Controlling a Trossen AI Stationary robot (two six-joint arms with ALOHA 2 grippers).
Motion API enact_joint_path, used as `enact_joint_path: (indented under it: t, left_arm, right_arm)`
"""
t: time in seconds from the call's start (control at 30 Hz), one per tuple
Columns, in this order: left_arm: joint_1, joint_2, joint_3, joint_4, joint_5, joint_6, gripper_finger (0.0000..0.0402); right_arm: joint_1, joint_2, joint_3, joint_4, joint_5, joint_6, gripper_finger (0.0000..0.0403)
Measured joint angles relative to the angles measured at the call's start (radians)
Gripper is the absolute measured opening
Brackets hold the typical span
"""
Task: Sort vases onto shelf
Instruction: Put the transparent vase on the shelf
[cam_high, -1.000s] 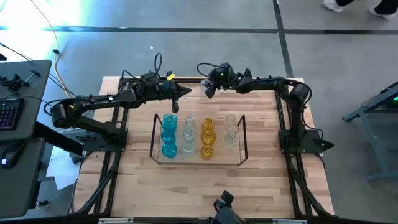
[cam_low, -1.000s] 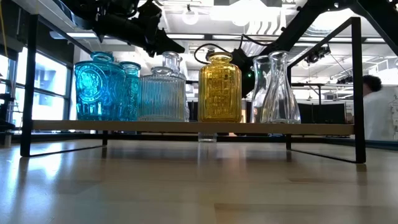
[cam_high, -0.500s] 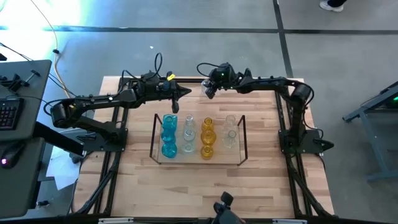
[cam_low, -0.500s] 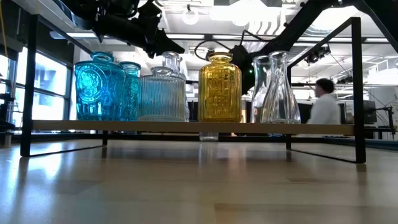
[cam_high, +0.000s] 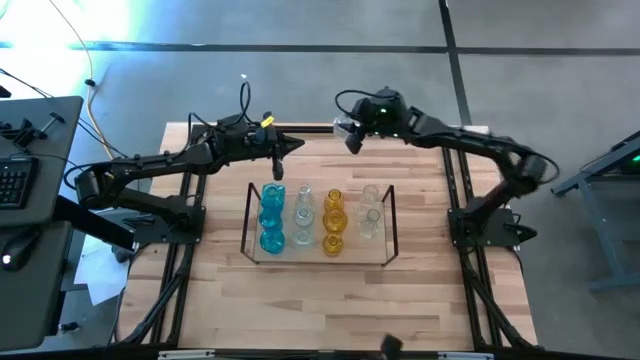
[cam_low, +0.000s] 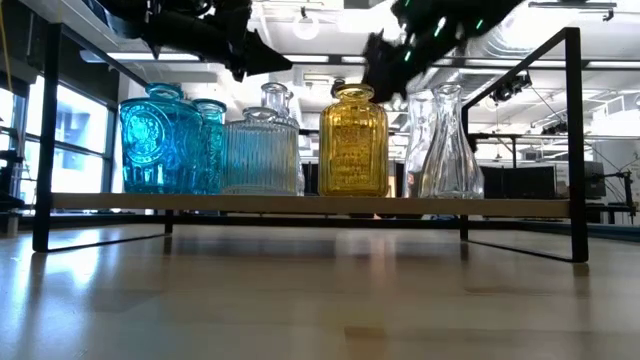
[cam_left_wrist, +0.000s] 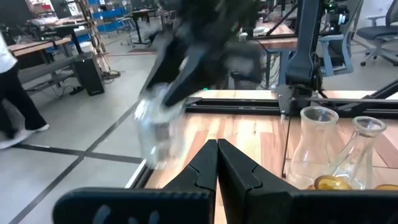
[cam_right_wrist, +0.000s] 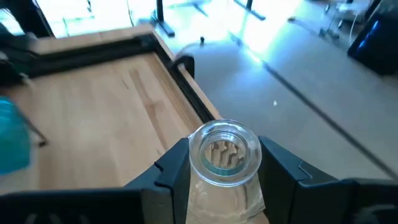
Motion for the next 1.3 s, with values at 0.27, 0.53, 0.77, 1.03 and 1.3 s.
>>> enact_joint_path:
  t: [0.27, 0.53, 0.77, 1.03, 1.3]
  left_arm:
    - [-0.003, -0.012, 0.000, -0.003, 0.000, -0.018, 0.0000]
    - [-0.004, -0.012, 0.000, -0.001, -0.001, -0.027, 0.0000]
    - [-0.013, -0.012, 0.000, -0.002, -0.002, -0.061, 0.0000]
    - [-0.053, -0.012, 0.000, -0.001, -0.004, -0.061, 0.0000]
    - [-0.090, -0.012, 0.000, 0.001, -0.006, -0.061, 0.0000]
  right_arm:
    - [0.248, -0.290, 0.002, -0.197, 0.183, 0.061, 0.0120]
    - [0.709, -0.388, 0.002, -0.307, 0.492, 0.231, 0.0120]
    - [1.046, -0.332, 0.002, -0.333, 0.697, 0.429, 0.0120]
    - [1.277, -0.201, 0.002, -0.333, 0.792, 0.730, 0.0120]
    - [1.425, -0.077, 0.002, -0.333, 0.790, 0.910, 0.0120]
